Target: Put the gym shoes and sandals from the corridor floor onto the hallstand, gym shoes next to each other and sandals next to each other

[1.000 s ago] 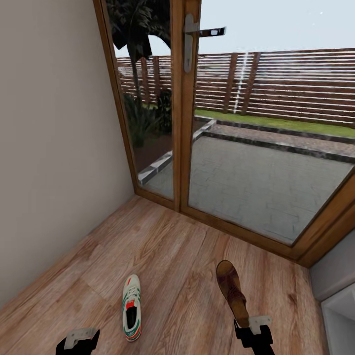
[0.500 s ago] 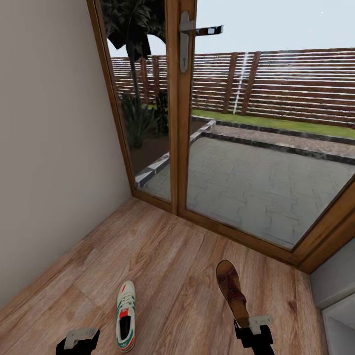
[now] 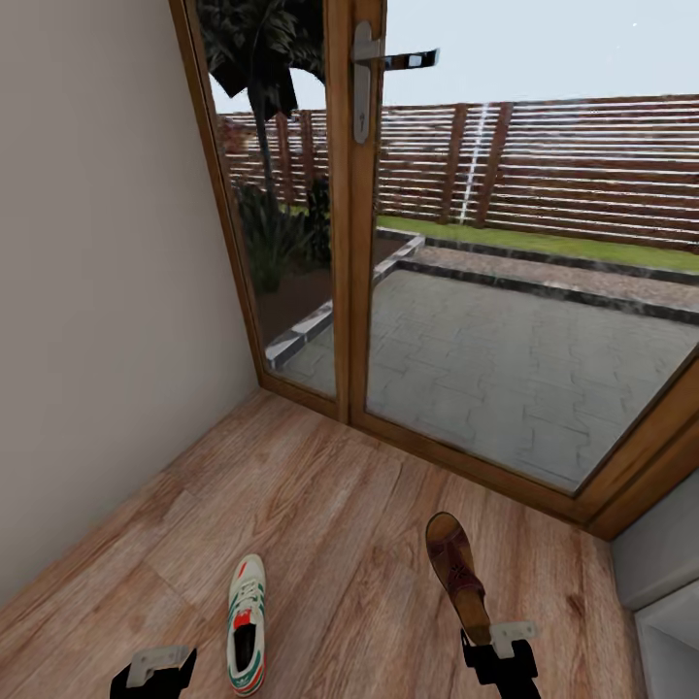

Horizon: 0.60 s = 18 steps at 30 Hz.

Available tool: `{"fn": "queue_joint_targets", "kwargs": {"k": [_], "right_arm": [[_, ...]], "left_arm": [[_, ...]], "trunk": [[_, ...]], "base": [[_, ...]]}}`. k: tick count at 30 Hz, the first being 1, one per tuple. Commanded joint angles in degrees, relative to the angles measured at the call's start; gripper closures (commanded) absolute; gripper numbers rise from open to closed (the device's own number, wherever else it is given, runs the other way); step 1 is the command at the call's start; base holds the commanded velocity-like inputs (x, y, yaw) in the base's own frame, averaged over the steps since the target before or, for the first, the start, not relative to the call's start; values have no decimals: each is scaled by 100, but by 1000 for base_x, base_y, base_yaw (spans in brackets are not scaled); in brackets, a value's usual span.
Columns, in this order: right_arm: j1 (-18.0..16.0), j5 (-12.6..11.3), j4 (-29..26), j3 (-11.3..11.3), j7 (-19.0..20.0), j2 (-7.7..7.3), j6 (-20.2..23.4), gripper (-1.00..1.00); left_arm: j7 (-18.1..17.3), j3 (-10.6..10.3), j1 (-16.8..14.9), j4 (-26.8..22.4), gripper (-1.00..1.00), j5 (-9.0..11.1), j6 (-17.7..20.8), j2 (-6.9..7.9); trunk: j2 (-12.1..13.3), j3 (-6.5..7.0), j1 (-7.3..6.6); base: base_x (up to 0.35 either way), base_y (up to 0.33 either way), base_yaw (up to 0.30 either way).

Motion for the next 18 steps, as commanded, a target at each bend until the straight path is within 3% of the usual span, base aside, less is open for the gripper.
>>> {"fn": "queue_joint_targets", "kwargs": {"k": [1, 10, 12, 14, 16, 18], "right_arm": [[-5, 40, 8, -20, -27, 0, -17, 100], [-12, 22, -154, -24, -1, 27, 6, 100], [-16, 18, -654, -21, 56, 135, 126, 100], [-21, 17, -808, -20, 124, 177, 241, 100], [-40, 18, -1128, -15, 494, 262, 587, 100], [-49, 19, -1294, -14, 768, 288, 755, 100]], "left_arm": [[-55, 41, -4, 4, -100, 7, -7, -4], [-53, 9, -72, 1, -100, -26, 197, -48], [-64, -18, -141, -63, -100, -47, 951, -123], [-68, -22, -207, -78, -100, -48, 1232, -140], [-76, -32, -429, -90, -100, -98, 1709, -161], [-76, -35, -529, -92, -100, -145, 1880, -166]], "trunk": [[-2, -4, -1], [-2, -4, -1], [-2, -4, -1], [-2, -4, -1], [-2, -4, -1], [-2, -4, -1]], "base": [[9, -6, 0], [2, -1, 0], [0, 0, 0], [0, 0, 0], [0, 0, 0], [0, 0, 0]]}}
